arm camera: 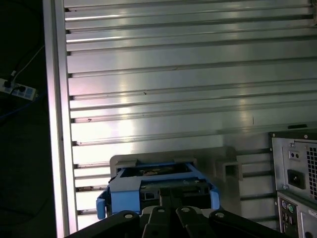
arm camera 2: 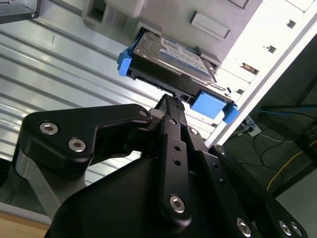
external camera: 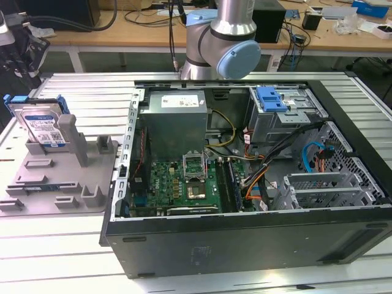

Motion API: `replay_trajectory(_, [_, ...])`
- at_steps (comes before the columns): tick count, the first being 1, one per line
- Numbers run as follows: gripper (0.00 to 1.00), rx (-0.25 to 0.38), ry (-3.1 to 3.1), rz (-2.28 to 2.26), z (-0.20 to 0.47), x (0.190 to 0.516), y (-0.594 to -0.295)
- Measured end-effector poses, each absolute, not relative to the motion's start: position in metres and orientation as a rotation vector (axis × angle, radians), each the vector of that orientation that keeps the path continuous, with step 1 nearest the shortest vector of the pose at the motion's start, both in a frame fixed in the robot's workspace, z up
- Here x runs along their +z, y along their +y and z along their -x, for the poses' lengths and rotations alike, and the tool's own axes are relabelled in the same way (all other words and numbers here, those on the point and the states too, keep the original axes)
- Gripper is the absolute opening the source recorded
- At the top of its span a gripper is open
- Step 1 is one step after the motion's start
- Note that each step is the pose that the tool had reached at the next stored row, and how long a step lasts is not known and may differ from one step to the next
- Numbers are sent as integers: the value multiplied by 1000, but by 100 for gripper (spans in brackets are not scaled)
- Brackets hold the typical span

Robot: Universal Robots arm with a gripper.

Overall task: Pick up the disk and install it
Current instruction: 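Pick up the disk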

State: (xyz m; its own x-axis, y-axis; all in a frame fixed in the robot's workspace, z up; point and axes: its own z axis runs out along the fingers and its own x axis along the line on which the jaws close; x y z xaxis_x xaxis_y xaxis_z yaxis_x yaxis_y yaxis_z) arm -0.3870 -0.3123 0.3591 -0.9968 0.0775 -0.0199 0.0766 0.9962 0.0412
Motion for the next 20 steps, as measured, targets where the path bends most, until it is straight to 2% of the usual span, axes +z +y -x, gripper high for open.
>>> replay_trajectory(12, [11, 60, 3157, -113, 387, 359, -312])
replay_trajectory(20, [11, 35, 3162, 151, 388, 360, -309])
